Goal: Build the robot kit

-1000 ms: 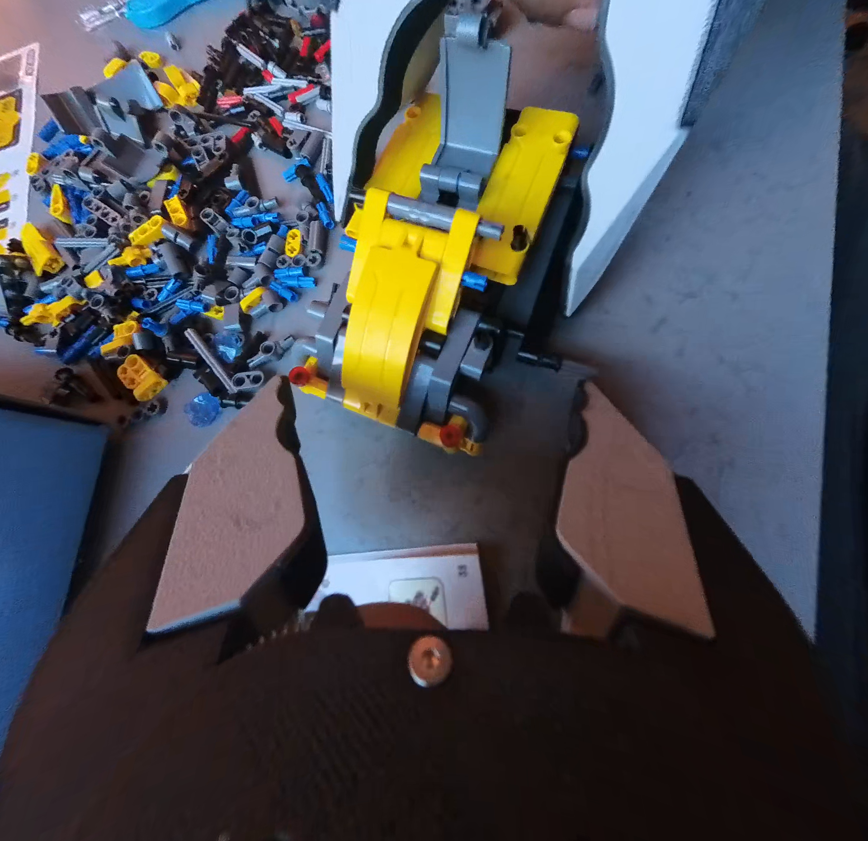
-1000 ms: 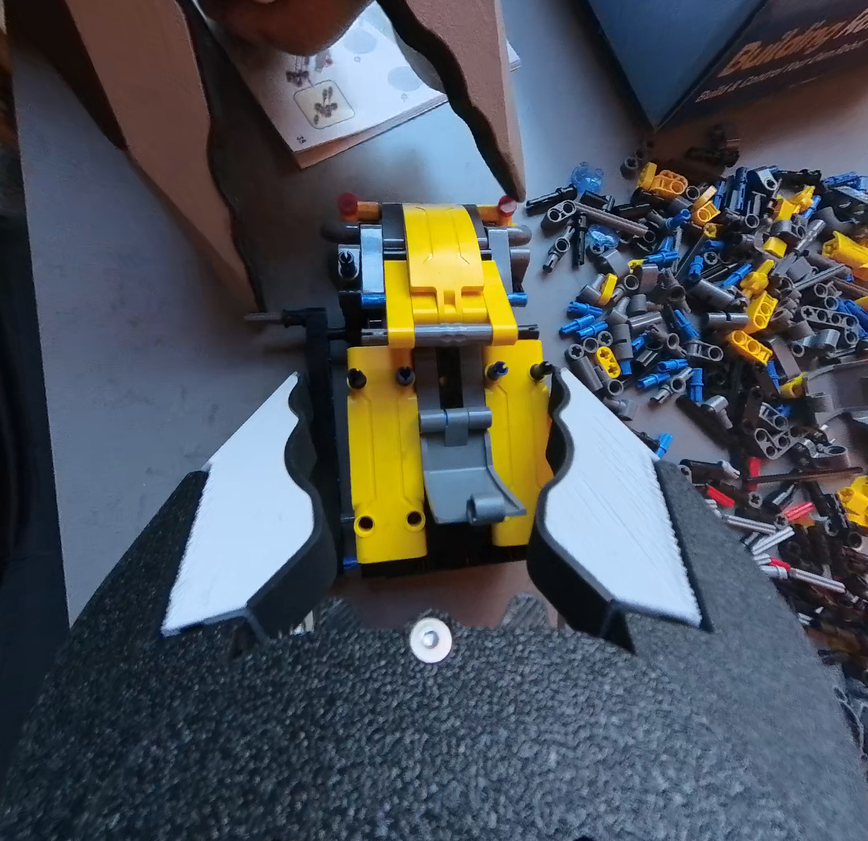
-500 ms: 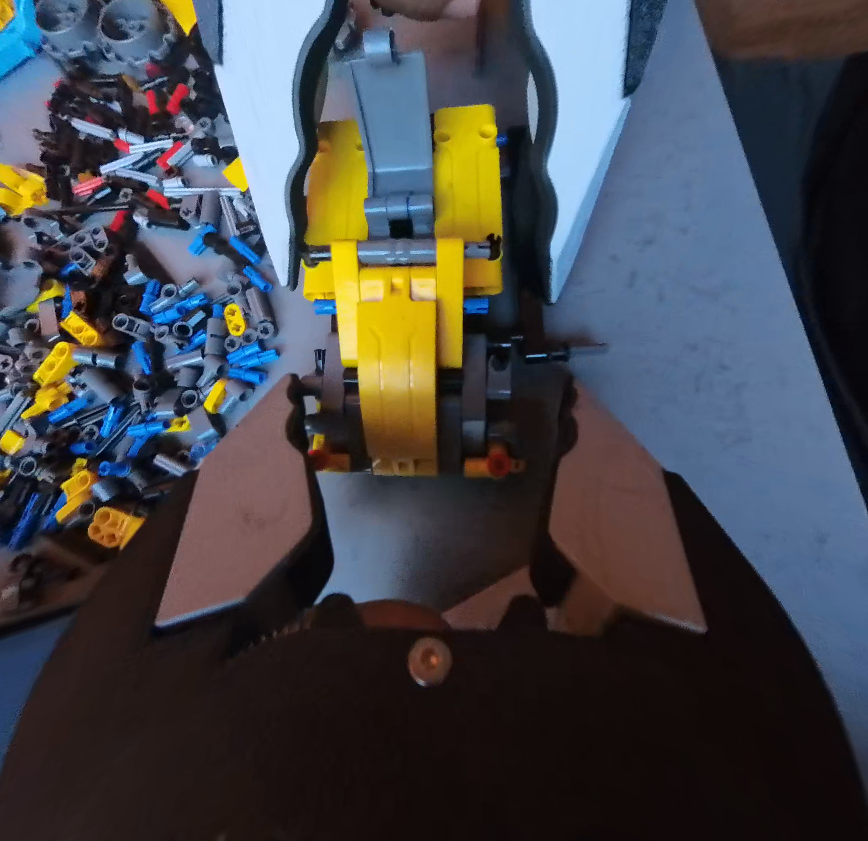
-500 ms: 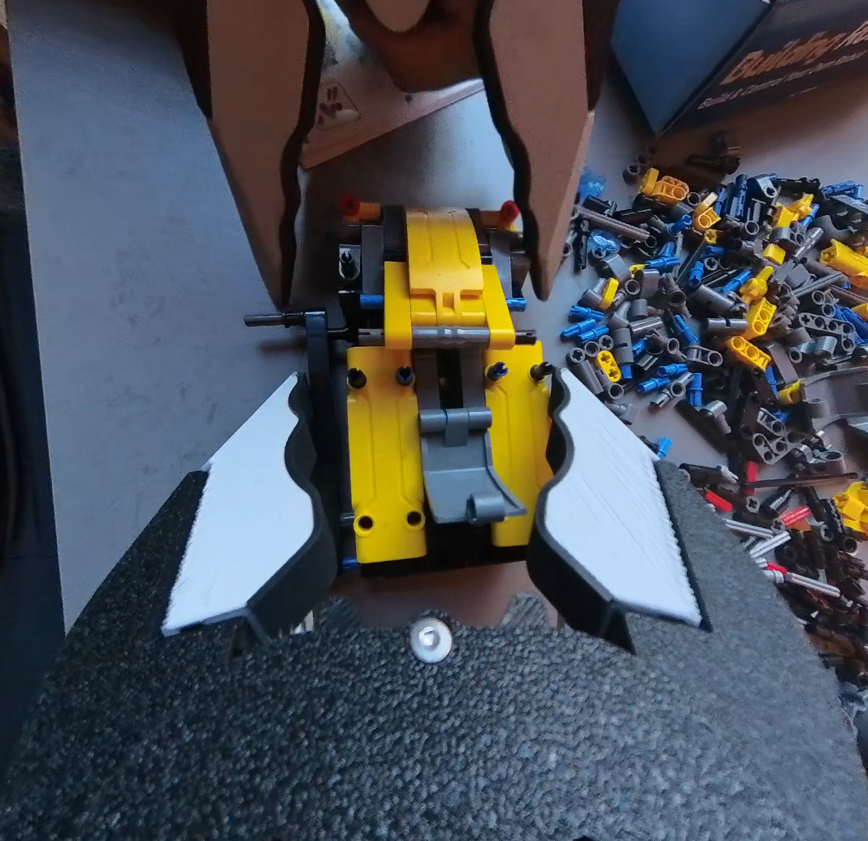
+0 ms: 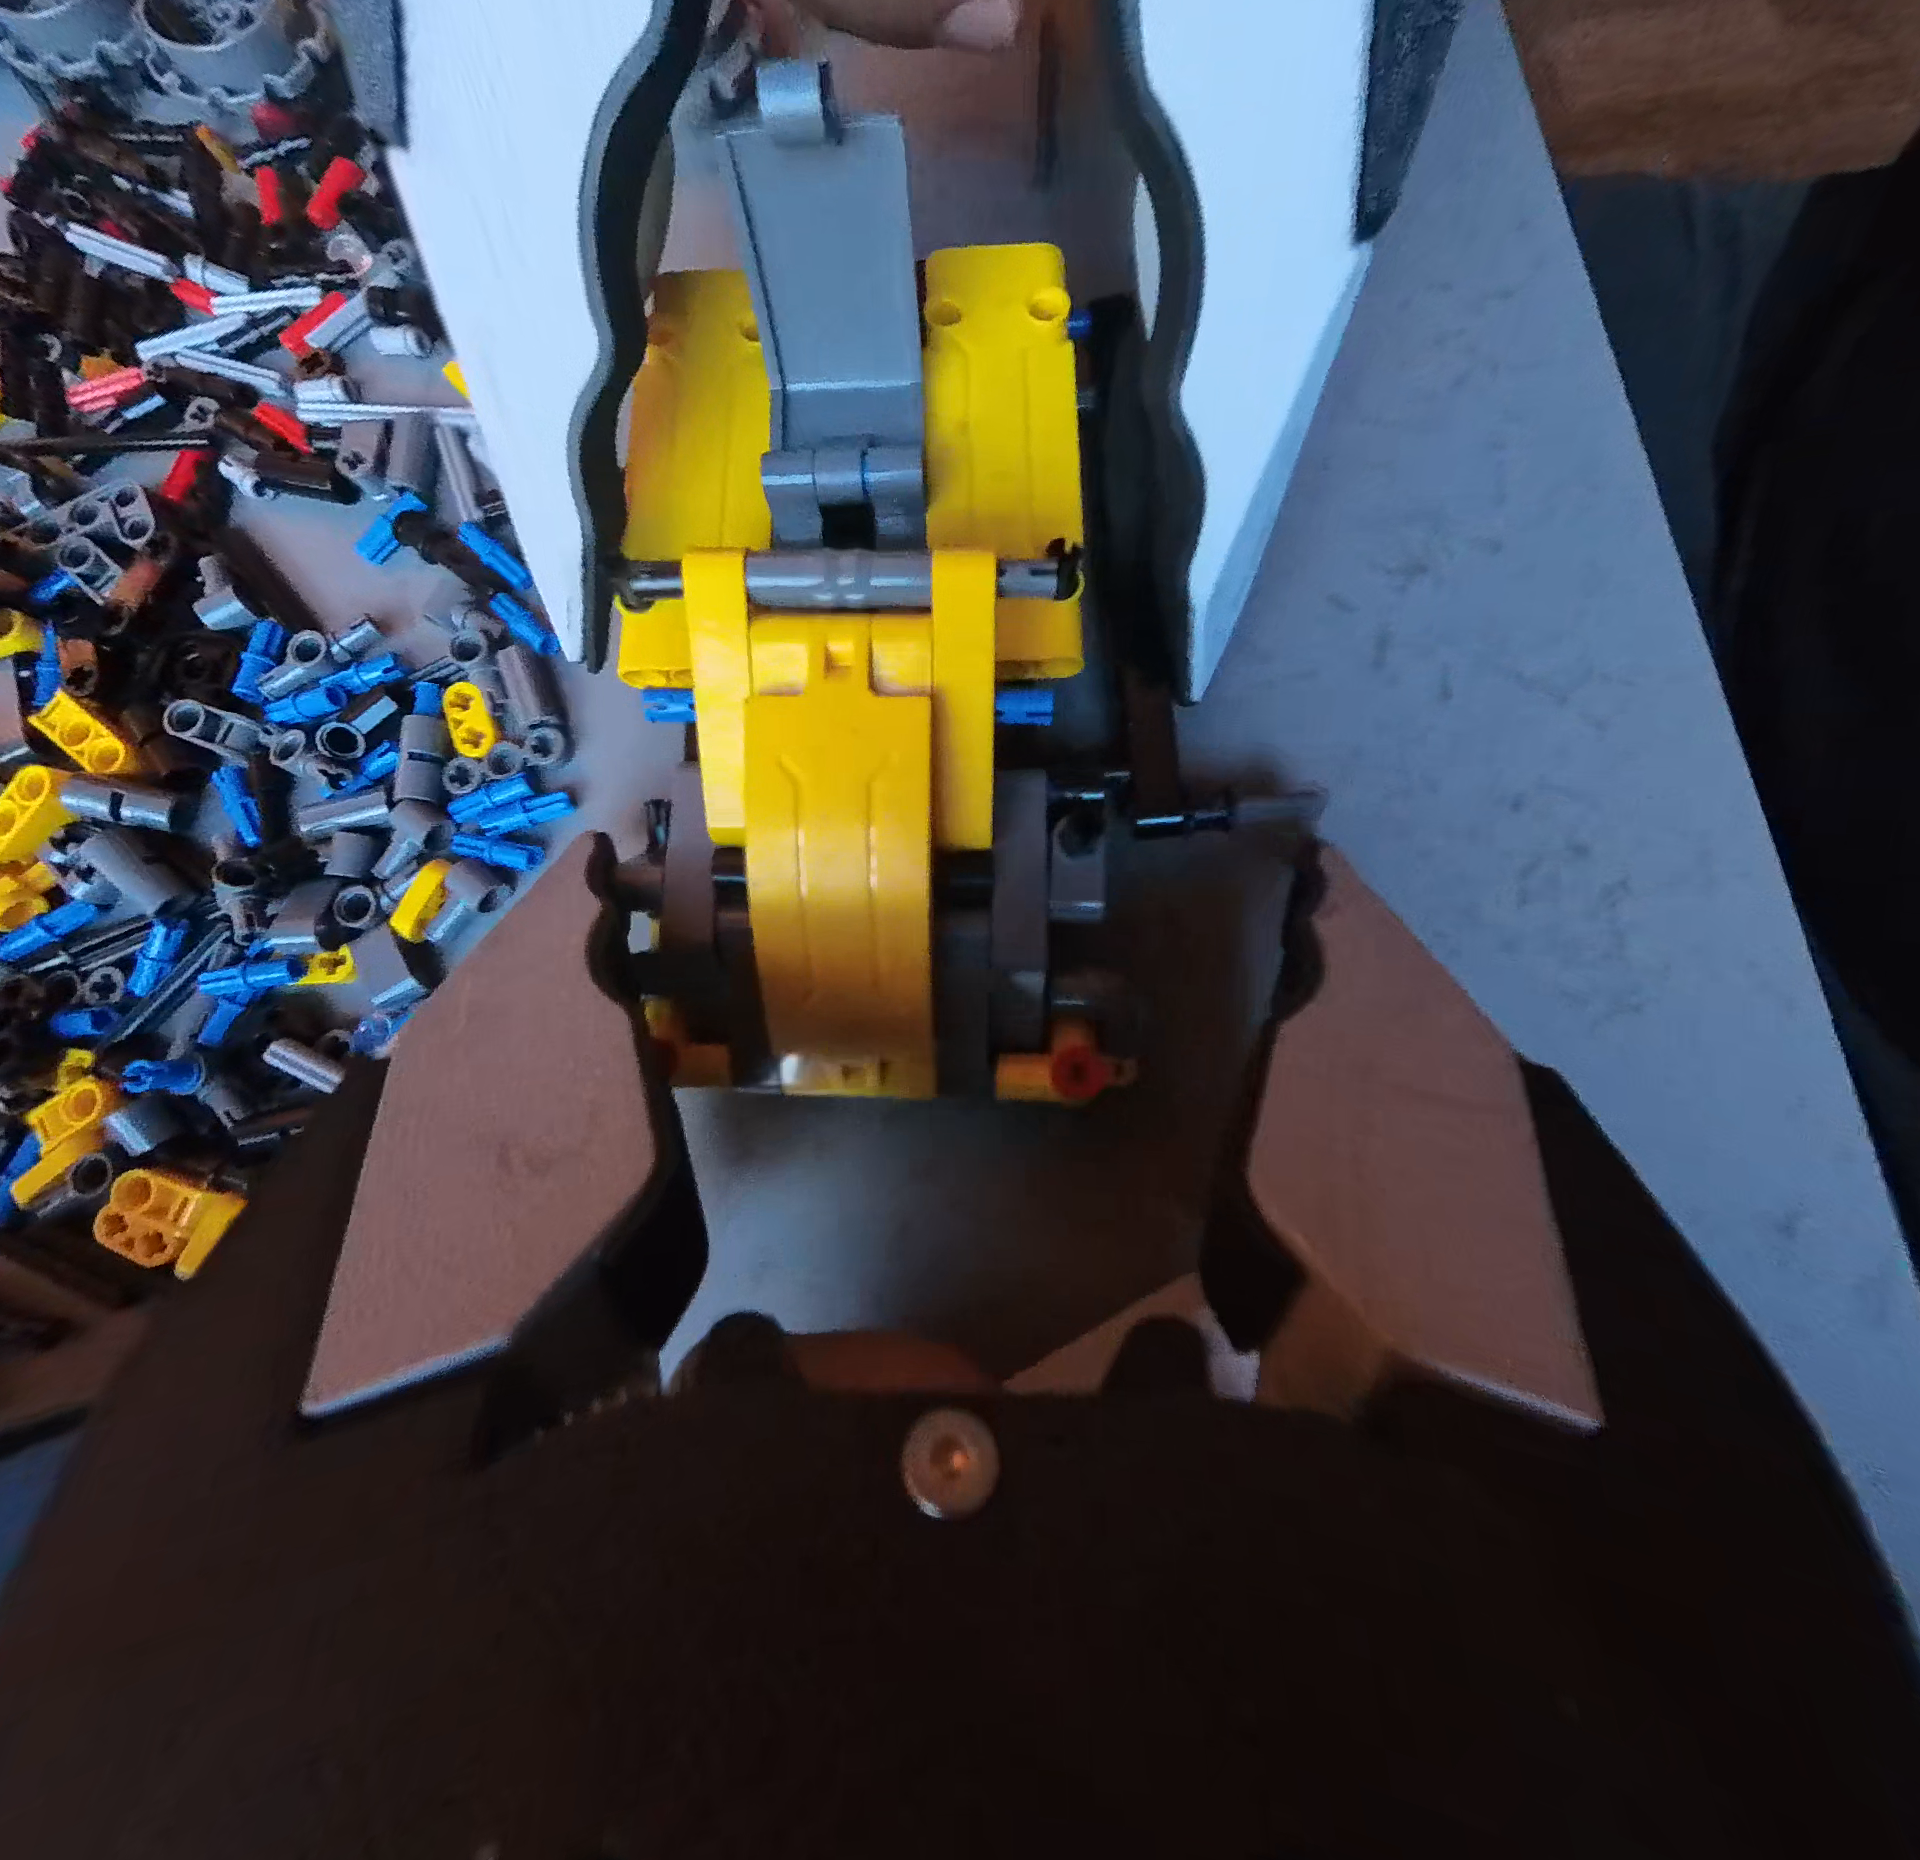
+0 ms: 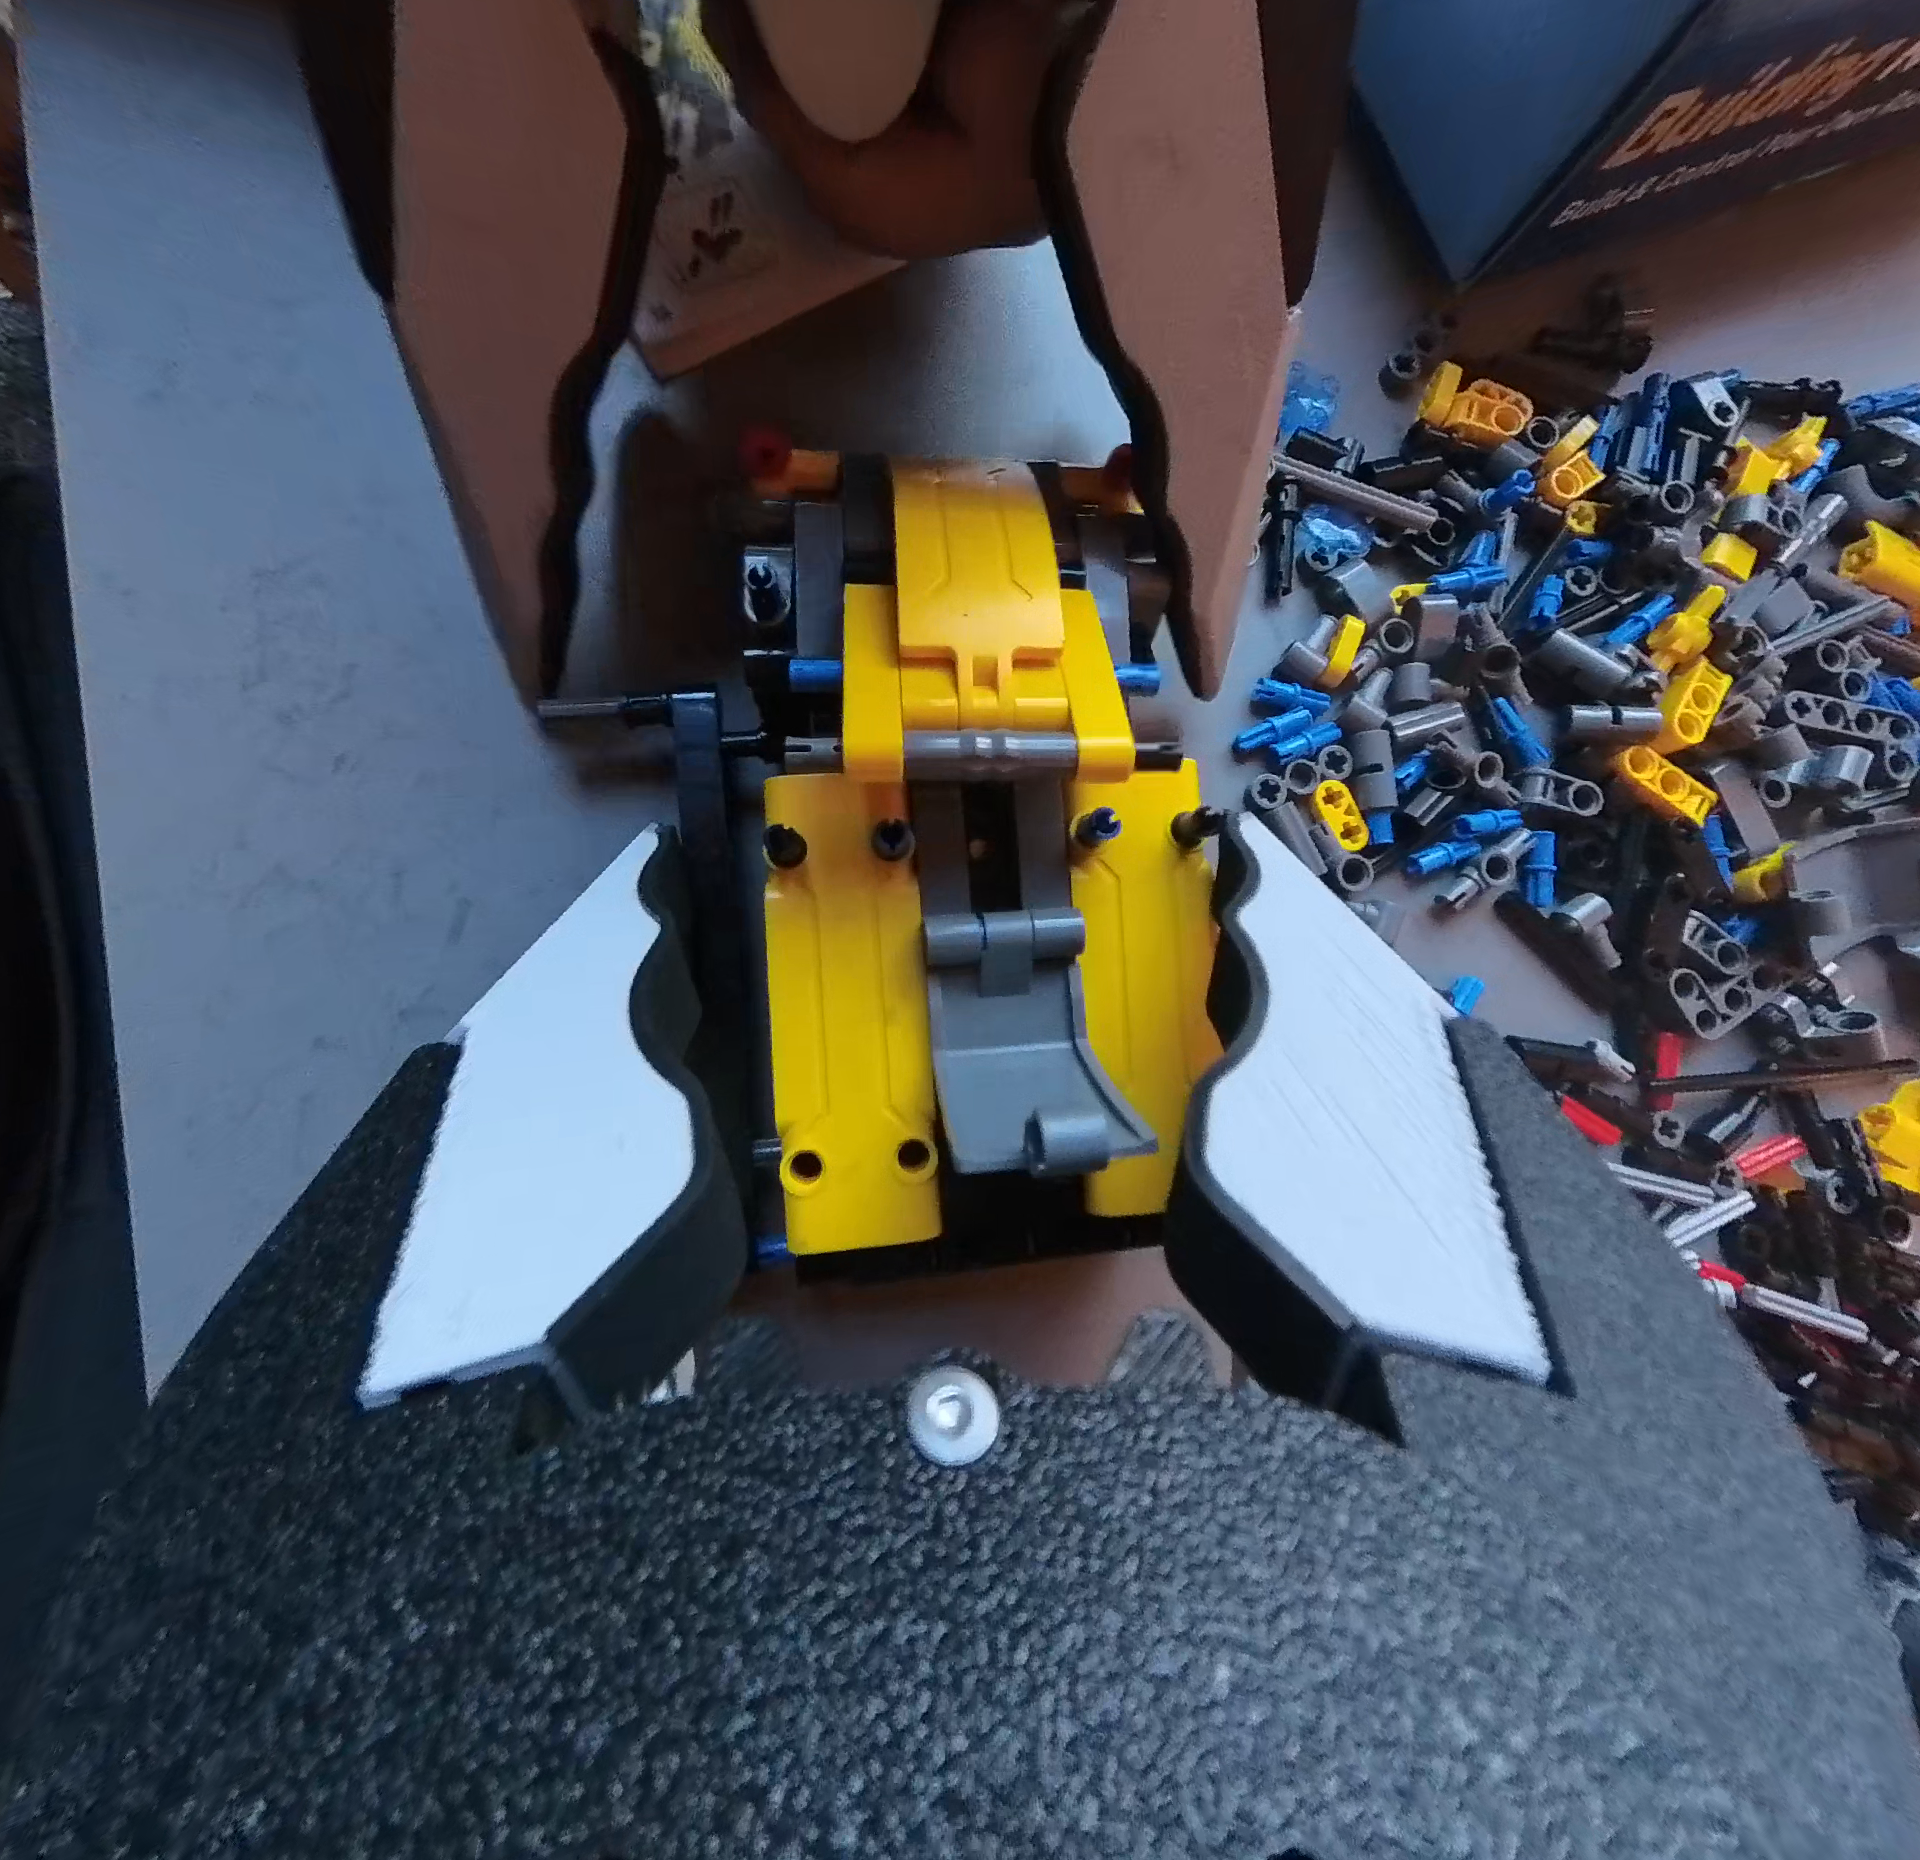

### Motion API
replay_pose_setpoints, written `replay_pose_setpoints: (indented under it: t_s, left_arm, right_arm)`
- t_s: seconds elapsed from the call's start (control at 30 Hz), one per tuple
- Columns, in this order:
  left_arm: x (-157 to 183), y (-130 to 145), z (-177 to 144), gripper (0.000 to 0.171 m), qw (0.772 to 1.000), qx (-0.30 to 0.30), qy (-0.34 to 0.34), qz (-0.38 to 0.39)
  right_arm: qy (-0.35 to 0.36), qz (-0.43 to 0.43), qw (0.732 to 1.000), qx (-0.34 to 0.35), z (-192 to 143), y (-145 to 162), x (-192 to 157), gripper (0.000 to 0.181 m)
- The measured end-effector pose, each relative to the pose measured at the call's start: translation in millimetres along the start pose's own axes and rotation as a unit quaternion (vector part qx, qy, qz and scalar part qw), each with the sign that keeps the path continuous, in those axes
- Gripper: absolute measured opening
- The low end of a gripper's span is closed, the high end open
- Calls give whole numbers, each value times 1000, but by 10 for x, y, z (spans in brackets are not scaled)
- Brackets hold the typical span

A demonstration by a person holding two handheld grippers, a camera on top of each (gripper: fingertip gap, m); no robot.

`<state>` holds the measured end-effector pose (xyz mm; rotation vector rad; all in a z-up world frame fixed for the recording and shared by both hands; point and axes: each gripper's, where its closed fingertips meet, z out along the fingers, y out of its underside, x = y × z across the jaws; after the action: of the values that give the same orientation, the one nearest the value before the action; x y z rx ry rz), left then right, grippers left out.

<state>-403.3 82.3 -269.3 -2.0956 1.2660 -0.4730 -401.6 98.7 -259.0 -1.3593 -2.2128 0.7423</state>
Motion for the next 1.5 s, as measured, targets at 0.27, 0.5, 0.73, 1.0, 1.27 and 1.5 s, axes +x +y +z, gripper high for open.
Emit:
replay_pose_setpoints:
  t_s: [0.27, 0.5, 0.73, 1.0, 1.27, 1.5]
  left_arm:
    - [5, -50, -24, 119, 996, -4, 9, -84]
    - [-75, -13, 25, 113, 993, -56, -56, -92]
    - [-68, 15, 1, 108, 991, -94, -43, -90]
    - [-114, 47, -21, 102, 987, -127, -48, -88]
    - [-132, 50, -38, 93, 986, -135, -39, -84]
    - [-134, 44, -24, 94, 987, -125, -45, -86]
  right_arm:
    - [4, -1, 1000, -2, 3, 0, 6, 101]
    - [4, -3, 1000, 3, 9, -8, 8, 101]
    - [7, -7, 1000, 10, 18, -13, 8, 101]
    - [2, 2, 1000, 14, 37, -46, 9, 101]
    - [-3, 4, 1000, 22, 36, -60, 21, 93]
    - [11, -19, 999, 36, -48, -96, 17, 93]
